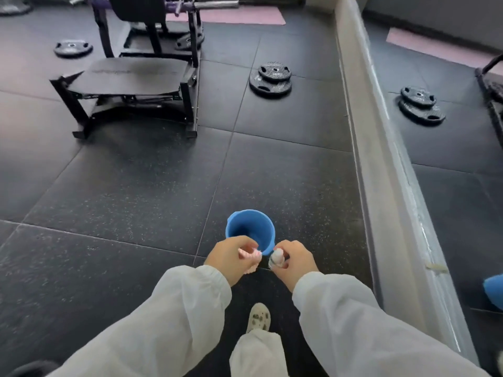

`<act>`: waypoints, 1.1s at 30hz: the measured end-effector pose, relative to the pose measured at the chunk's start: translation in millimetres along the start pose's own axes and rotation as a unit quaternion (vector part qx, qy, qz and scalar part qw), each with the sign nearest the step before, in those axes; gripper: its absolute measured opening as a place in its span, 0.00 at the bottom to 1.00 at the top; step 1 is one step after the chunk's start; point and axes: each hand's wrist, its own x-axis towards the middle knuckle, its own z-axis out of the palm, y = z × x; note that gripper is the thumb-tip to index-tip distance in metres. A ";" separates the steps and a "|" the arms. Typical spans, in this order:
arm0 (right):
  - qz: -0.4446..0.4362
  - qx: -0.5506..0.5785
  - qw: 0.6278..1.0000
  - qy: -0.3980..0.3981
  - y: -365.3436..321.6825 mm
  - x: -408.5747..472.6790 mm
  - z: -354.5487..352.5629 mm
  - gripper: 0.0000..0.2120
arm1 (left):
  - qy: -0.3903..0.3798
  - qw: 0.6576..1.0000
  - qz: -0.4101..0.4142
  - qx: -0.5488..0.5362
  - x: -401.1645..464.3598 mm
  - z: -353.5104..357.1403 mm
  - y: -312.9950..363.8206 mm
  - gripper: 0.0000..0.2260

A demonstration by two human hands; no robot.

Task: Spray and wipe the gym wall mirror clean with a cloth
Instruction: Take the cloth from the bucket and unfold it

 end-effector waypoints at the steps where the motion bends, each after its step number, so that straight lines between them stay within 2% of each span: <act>1: 0.004 -0.013 1.000 -0.008 2.9 25.4 -0.2 0.09 | 0.004 1.000 -0.020 -0.002 21.4 -2.0 -5.2 0.12; 4: 0.009 -0.066 0.997 -0.034 10.0 94.9 4.9 0.09 | 0.026 0.997 -0.066 -0.011 82.4 -5.7 -24.6 0.12; 9: 0.008 -0.112 0.991 -0.079 24.8 196.2 30.8 0.14 | 0.053 0.988 -0.137 -0.051 171.7 8.4 -71.1 0.14; 14: -0.003 -0.101 0.990 -0.101 60.6 292.1 95.5 0.15 | 0.046 0.977 -0.188 -0.090 261.8 52.5 -142.6 0.14; 18: 0.001 -0.076 0.990 -0.120 100.6 365.2 169.6 0.12 | 0.014 0.981 -0.185 -0.055 324.5 105.6 -204.8 0.14; 20: 0.014 -0.062 0.992 -0.112 121.2 397.5 207.5 0.10 | -0.008 0.988 -0.157 -0.010 352.1 134.4 -231.9 0.15; 22: 0.033 -0.051 0.993 -0.100 143.5 430.5 248.0 0.09 | -0.057 0.986 -0.117 0.100 380.7 164.7 -260.1 0.14; 24: 0.040 -0.060 0.993 -0.094 159.3 454.9 278.7 0.06 | -0.102 0.960 -0.064 0.252 401.1 185.0 -278.1 0.11; 26: 0.037 -0.074 0.993 -0.085 178.1 481.0 310.4 0.13 | -0.142 0.925 -0.020 0.352 419.3 202.8 -295.9 0.11; 33: 0.049 -0.120 0.982 -0.140 220.5 538.0 377.1 0.12 | -0.202 0.884 0.007 0.422 456.1 228.0 -328.4 0.20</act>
